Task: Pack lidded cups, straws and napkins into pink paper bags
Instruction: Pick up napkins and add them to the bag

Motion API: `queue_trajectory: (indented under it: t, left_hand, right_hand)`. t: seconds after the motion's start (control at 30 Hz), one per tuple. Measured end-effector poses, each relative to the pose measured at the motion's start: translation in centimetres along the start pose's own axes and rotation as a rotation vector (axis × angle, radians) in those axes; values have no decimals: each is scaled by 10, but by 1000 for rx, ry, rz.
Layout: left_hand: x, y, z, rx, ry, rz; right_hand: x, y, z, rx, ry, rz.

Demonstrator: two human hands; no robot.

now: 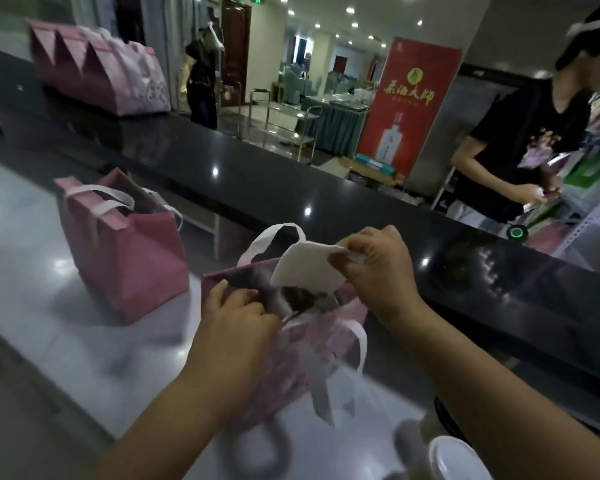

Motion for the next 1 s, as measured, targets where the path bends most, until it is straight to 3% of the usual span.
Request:
queue_trajectory:
  t: [0.2, 0.37, 0.47, 0.53, 0.6, 0.7, 0.8, 0.9, 1.0]
  left_hand:
    - [-51, -8, -3, 53, -81, -71]
    - [-79, -15, -11, 61, -129, -48]
    - [-92, -21, -16, 91, -153, -27]
    - [-97, -25, -20, 86, -182, -31]
    - [-101, -29, -24, 59, -208, -42]
    - [-106, -33, -31, 59, -249, -17]
    - [-109, -37, -36, 57, -265, -3]
    - [-111, -44, -45, -74, -269, -22]
    - [-120, -55, -57, -220, -315, 33]
  right_hand:
    - [-15, -58, -9, -312, 6, 348]
    - [-25, -80, -12, -251, 182, 494]
    - [-28, -90, -7, -398, 254, 535]
    - [-28, -97, 1, -589, 147, 478]
    - [-26, -97, 4, -664, 31, 367]
    - [-26, -87, -3, -600, -85, 242]
    - [-19, -68, -8, -369, -162, 191]
    - [-10, -45, -5, -145, -135, 149]
    - [8, -23, 4, -230, -208, 154]
Point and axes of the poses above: each hand's wrist, its own z-axis away from the middle knuckle, its own y-axis out of the back of the hand, x = y × z, the point moved 2 cm from there along -z, towards the middle knuckle, and after that the axes turned 14 degrees about -z, right-handed, at the moved point
